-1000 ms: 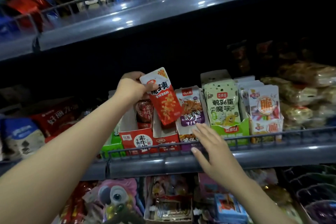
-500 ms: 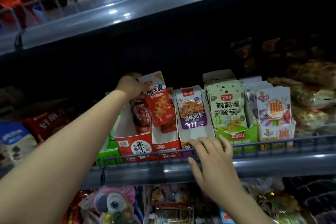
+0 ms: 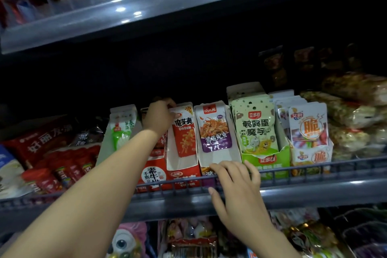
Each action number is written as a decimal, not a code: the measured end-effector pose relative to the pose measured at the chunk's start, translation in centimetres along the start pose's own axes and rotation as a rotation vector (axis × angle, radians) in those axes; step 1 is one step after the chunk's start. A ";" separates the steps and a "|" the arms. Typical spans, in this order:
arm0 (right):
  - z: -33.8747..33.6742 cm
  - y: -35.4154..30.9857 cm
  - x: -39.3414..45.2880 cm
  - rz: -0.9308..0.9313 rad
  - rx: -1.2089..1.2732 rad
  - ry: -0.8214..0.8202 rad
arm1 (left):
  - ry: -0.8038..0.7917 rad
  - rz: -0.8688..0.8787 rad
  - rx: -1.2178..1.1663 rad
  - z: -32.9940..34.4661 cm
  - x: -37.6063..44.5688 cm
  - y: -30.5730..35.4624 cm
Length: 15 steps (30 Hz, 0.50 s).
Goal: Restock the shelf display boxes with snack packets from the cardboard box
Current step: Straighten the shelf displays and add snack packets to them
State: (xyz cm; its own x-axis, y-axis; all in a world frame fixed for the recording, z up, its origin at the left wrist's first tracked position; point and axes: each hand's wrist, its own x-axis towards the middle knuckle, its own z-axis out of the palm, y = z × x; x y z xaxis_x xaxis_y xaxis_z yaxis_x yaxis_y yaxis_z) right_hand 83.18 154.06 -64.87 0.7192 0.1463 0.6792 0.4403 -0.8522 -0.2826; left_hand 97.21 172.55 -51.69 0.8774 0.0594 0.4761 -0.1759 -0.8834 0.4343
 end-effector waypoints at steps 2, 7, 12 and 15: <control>0.1 0.0 0.0 -0.001 0.002 0.007 | 0.045 0.039 0.020 0.6 -0.1 -0.3; 0.2 0.1 0.0 -0.006 0.008 0.002 | 0.127 0.039 0.022 1.3 -0.5 -1.0; 0.3 0.3 -0.3 -0.007 -0.013 -0.037 | 0.153 -0.033 -0.066 0.9 -2.1 -0.2; 0.2 0.4 -0.6 -0.023 -0.042 -0.050 | 0.156 -0.017 -0.147 0.6 -4.7 0.6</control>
State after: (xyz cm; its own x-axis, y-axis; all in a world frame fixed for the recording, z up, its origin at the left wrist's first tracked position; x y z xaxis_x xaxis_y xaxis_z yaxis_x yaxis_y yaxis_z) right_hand 83.03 153.76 -65.48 0.7357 0.1898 0.6501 0.4345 -0.8687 -0.2380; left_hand 93.29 171.46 -54.10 0.8030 0.1550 0.5754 -0.2348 -0.8051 0.5447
